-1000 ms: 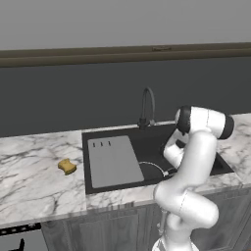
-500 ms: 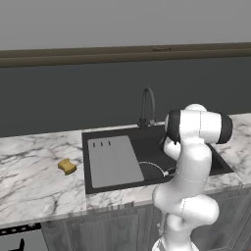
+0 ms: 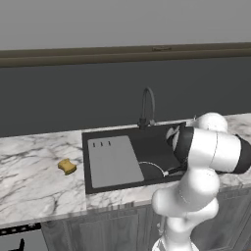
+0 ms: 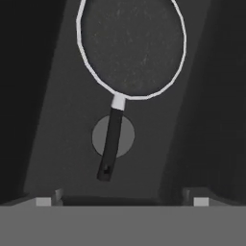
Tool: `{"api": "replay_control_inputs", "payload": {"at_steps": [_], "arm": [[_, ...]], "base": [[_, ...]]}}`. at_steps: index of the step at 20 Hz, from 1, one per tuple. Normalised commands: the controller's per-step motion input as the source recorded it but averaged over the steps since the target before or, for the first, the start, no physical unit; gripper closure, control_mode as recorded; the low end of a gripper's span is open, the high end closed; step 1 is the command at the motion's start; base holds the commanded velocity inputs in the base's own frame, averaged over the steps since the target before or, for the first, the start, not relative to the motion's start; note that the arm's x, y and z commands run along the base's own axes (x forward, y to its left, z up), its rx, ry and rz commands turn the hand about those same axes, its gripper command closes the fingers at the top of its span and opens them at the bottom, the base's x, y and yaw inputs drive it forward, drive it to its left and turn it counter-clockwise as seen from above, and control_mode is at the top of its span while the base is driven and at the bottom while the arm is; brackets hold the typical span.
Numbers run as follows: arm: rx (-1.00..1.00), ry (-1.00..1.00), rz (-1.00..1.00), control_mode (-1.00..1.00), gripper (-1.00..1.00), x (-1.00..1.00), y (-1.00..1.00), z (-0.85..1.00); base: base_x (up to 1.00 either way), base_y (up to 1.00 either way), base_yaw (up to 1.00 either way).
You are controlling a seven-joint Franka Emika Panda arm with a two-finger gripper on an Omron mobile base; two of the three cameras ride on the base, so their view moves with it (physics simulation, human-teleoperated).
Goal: Pick the pan and sponge and place them into the sink. Then turn on the water.
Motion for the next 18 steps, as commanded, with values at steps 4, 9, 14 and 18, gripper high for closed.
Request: {"api": "replay_control_inputs", "payload": {"at_steps": [4, 9, 14, 18], "arm": [[0.00, 0.00, 0.04, -1.00, -1.00, -0.04, 0.00, 1.00], [0.00, -0.04, 0.00, -1.00, -1.00, -0.42, 0.00, 1.00], [0.00, -0.16, 0.00, -1.00, -1.00, -0.61, 0.02, 0.99], [0.00, -0.10, 0.14, -1.00, -1.00, -0.68, 0.32, 0.95]], "base": [[0.00, 0.00, 0.00], [0.00, 0.00, 0.00], [0.00, 0.00, 0.00], [0.00, 0.00, 0.00]]}}
